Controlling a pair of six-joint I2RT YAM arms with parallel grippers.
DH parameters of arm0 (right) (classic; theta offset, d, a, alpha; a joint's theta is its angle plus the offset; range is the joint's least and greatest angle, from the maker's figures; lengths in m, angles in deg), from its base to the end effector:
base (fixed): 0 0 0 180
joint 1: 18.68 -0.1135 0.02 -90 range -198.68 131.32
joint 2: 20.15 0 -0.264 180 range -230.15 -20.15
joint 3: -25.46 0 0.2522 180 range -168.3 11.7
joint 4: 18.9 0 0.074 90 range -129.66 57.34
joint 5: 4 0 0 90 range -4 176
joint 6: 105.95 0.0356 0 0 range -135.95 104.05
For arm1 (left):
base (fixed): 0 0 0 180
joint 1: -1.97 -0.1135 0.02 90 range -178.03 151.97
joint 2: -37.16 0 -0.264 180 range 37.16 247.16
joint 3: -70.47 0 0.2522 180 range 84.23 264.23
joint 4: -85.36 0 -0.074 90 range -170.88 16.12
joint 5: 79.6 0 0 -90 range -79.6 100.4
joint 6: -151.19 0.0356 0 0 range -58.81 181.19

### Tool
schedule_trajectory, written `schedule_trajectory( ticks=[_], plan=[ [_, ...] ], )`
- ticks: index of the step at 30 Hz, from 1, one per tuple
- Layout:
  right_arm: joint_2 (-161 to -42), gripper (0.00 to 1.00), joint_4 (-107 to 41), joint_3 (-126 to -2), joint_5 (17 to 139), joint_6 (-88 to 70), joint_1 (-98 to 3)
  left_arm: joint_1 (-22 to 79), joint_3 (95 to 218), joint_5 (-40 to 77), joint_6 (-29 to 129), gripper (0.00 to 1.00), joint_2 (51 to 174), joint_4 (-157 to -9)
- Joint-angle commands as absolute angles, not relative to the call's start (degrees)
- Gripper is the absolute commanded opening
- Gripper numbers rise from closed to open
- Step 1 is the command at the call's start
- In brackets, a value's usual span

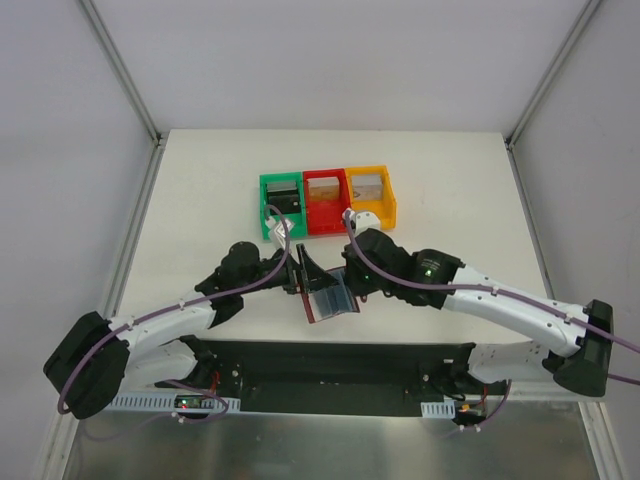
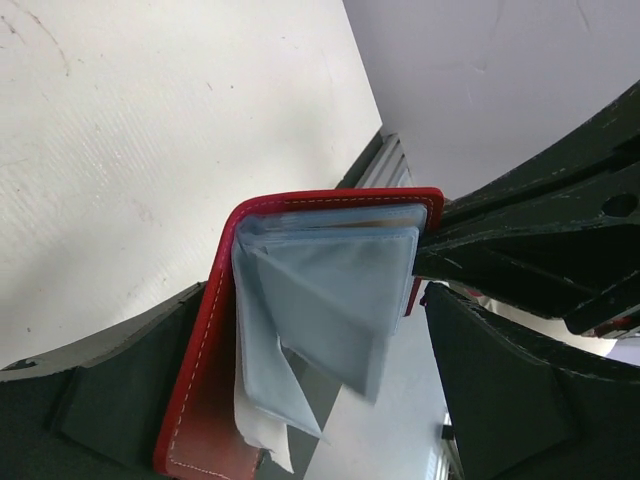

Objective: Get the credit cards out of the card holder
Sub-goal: Place the card holder at the center of the board.

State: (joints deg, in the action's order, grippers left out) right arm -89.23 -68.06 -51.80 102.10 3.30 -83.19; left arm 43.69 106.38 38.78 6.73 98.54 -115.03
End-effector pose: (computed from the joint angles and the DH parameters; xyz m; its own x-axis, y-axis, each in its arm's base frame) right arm 0.1195 0.2278 0.3250 -0.5227 -0.3602 -0.7727 -0.6407 0.7639 0.0772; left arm 0.1575 -0.1631 0.2275 -0.8024 -0.2437 -0.5447 0.4920 0.2465 -0.8350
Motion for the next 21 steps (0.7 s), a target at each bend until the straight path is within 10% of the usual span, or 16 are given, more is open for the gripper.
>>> schedule_trajectory(
  ticks=[1, 21],
  plan=[
    [-89.5, 0.0, -67.9, -54.9, 103.6, 3.7, -83.9, 44.4, 108.7, 37.6, 8.8, 0.85, 97.7, -113.8],
    [-86.4, 0.01, -66.2, -49.4, 103.8, 5.1, -83.1, 44.4, 102.2, 36.0, 9.8, 0.58, 93.2, -112.3]
  ],
)
